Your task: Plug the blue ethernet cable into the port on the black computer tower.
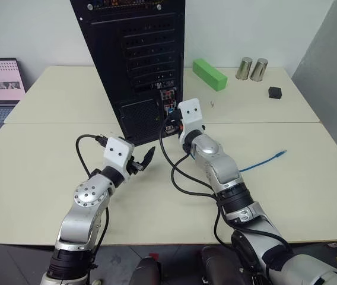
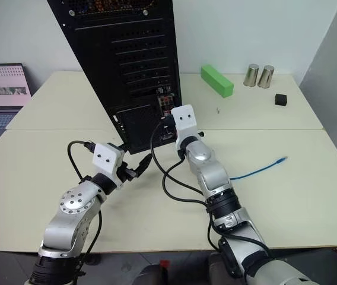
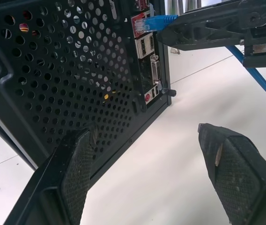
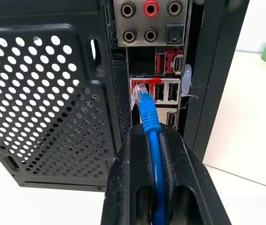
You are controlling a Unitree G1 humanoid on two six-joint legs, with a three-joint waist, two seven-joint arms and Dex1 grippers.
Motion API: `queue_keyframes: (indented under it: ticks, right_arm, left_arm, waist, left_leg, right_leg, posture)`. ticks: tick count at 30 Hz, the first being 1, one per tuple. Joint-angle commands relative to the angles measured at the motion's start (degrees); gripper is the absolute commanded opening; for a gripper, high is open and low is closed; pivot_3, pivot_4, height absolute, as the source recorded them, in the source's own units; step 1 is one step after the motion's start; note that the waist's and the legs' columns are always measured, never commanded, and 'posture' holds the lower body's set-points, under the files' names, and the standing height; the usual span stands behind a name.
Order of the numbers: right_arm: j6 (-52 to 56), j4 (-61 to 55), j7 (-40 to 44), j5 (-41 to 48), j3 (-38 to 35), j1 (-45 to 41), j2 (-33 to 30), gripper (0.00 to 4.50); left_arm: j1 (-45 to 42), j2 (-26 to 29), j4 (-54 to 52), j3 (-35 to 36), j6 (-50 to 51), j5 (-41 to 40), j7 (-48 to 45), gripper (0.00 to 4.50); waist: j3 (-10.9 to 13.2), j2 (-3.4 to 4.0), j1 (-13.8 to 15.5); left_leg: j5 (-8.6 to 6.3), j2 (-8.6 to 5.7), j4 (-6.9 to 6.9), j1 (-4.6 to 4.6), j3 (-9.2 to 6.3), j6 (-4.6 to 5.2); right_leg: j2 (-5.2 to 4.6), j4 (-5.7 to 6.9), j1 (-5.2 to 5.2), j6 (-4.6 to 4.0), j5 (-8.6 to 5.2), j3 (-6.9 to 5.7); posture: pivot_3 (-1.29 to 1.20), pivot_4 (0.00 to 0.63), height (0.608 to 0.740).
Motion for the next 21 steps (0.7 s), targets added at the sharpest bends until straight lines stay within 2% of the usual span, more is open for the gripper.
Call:
queue_keyframes:
  ticks: [1,12,21]
  right_arm:
    - [-1.7,-1.1,0.1,0.1,-0.1,-3.1,2.2,0.0]
    - [1.4,-2.1,-3.5,2.2,-2.0,-2.6,4.8,0.0]
    - [3.0,-3.5,-4.7,4.5,0.4,-3.8,8.1,0.0]
  left_arm:
    - [-0.2,-0.2,-2.4,0.3,-1.3,0.4,0.0,3.65]
    - [-0.3,-0.4,-2.4,0.4,-1.1,0.6,0.1,3.65]
    - [0.1,-0.4,-2.6,0.5,-1.0,0.8,0.2,3.65]
  waist:
    - [0.0,0.0,0.0]
    - [0.0,0.0,0.1]
    - [0.0,0.0,0.1]
  left_leg:
    - [0.0,0.0,0.0,0.0,0.0,0.0]
    - [0.0,-0.02,0.0,-0.03,0.0,0.0]
    - [0.0,-0.03,-0.01,-0.05,-0.01,0.0]
  right_leg:
    - [0.0,0.0,0.0,0.0,0.0,0.0]
    - [0.0,-0.01,0.0,0.0,0.0,0.0]
    - [-0.01,-0.03,-0.01,0.0,0.0,-0.01]
  posture:
    - [0.0,0.15,0.74]
    - [0.0,0.15,0.74]
    - [0.0,0.15,0.74]
